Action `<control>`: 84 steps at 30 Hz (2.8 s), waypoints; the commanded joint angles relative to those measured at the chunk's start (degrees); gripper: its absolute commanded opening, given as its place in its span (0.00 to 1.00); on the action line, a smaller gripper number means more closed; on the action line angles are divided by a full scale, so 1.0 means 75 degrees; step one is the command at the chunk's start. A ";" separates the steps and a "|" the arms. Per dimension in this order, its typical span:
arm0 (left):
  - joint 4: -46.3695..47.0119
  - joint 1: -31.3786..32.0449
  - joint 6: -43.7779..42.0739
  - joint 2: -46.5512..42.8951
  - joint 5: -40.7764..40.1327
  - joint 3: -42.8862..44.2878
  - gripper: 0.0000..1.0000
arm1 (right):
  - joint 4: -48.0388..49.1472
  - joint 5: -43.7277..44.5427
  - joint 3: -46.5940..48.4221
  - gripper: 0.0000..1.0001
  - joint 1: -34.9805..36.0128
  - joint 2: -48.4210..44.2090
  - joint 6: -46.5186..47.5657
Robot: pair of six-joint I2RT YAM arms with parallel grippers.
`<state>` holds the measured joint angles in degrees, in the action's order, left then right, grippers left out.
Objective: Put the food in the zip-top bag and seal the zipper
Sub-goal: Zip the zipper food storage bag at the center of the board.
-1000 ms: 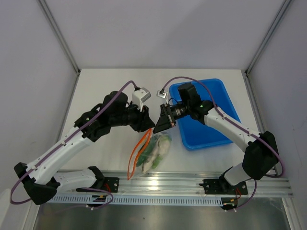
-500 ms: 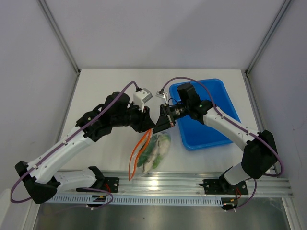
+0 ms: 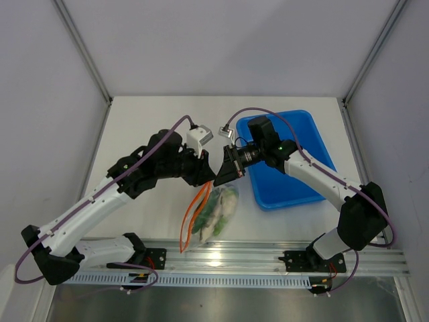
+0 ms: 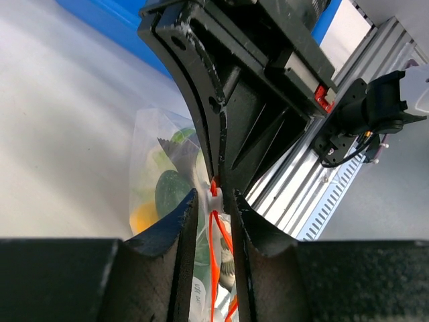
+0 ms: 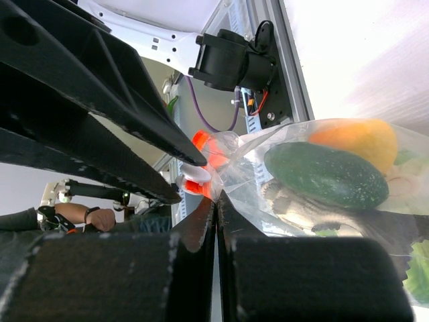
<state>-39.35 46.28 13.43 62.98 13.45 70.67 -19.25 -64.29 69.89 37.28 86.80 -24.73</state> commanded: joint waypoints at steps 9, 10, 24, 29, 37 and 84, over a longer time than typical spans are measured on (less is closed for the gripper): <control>0.0055 0.0099 -0.0068 -0.0077 -0.0200 -0.0212 0.26 | 0.0339 -0.0076 0.0221 0.00 -0.0025 -0.0043 -0.0125; 0.0079 0.0099 -0.0068 -0.0089 -0.0200 -0.0212 0.25 | 0.0328 -0.0088 0.0221 0.00 -0.0025 -0.0031 -0.0113; 0.0044 0.0099 0.0014 0.0075 0.0011 -0.0189 0.00 | 0.0514 0.0018 0.0221 0.00 0.0045 0.0004 -0.0112; -0.0026 0.0099 0.0037 0.0064 0.0327 -0.0294 0.00 | 0.1158 0.0030 0.0022 0.00 -0.0001 -0.0078 -0.0487; 0.0032 0.0099 0.0260 -0.0089 0.0667 -0.0716 0.01 | 0.2472 -0.0018 -0.0540 0.00 -0.0247 -0.0371 -0.1354; -0.0753 0.0099 0.0869 -0.1589 0.0562 -0.1654 0.01 | 0.3398 0.0967 -0.1151 0.00 -0.1584 -0.0383 -0.2293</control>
<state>-43.00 46.48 18.31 52.97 16.64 58.78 2.15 -58.92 59.86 26.98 83.33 -42.00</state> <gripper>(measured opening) 0.064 0.003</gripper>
